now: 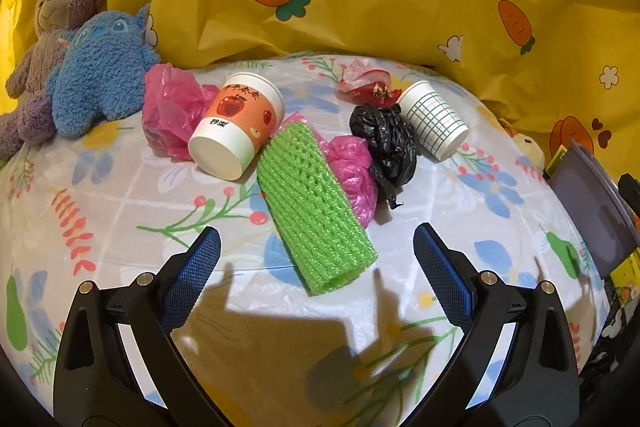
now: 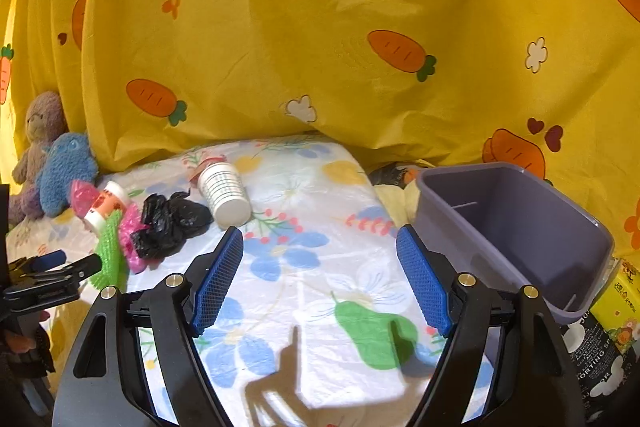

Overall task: Collect trash
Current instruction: 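Return both tools to the pile and grasp the green foam net with left tool, then grasp the black plastic bag with the right tool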

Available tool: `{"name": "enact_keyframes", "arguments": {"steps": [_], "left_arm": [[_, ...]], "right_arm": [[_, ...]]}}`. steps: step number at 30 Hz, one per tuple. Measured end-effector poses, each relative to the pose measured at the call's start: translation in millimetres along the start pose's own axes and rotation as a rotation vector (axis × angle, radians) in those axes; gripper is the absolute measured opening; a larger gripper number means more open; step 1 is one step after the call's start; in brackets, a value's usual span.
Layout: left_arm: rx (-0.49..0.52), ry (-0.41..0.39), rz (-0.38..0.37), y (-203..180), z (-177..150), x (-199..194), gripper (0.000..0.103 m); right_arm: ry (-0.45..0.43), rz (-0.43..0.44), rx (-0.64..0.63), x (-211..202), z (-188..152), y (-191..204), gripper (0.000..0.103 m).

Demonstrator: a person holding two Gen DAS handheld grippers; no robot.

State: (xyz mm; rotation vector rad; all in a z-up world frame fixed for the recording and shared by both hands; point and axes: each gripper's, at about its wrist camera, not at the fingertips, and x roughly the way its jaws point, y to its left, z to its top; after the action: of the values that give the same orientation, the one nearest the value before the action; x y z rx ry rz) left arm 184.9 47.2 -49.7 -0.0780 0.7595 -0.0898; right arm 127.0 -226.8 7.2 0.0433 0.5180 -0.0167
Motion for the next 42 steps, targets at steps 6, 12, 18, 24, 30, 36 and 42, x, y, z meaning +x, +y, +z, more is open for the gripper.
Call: {"name": "enact_keyframes", "arguments": {"steps": [6, 12, 18, 24, 30, 36, 42], "left_arm": [[-0.031, 0.069, -0.028, 8.4, -0.3, 23.7, 0.064], [-0.039, 0.054, -0.065, 16.3, -1.7, 18.8, 0.016], [-0.073, -0.105, -0.105, 31.1, 8.3, -30.3, 0.013], [-0.091, -0.206, -0.032, 44.8, 18.5, -54.1, 0.013], [-0.136, -0.212, -0.048, 59.6, 20.0, -54.7, 0.013], [-0.131, -0.200, -0.072, 62.3, 19.1, -46.2, 0.013], [-0.136, -0.190, -0.095, 62.9, 15.4, -44.3, 0.013]], "right_arm": [[0.015, 0.021, -0.060, 6.1, 1.8, 25.6, 0.077], [0.041, 0.056, -0.097, 22.4, 7.1, 48.7, 0.077], [0.068, 0.096, -0.134, 45.4, 16.9, 77.8, 0.077], [0.126, 0.135, -0.180, 90.9, 23.0, 121.2, 0.073], [0.208, 0.147, -0.190, 137.2, 19.6, 144.3, 0.057], [0.310, 0.200, -0.155, 163.5, 7.9, 151.5, 0.025], [0.261, 0.204, -0.180, 146.5, 7.8, 151.0, 0.005]]}}
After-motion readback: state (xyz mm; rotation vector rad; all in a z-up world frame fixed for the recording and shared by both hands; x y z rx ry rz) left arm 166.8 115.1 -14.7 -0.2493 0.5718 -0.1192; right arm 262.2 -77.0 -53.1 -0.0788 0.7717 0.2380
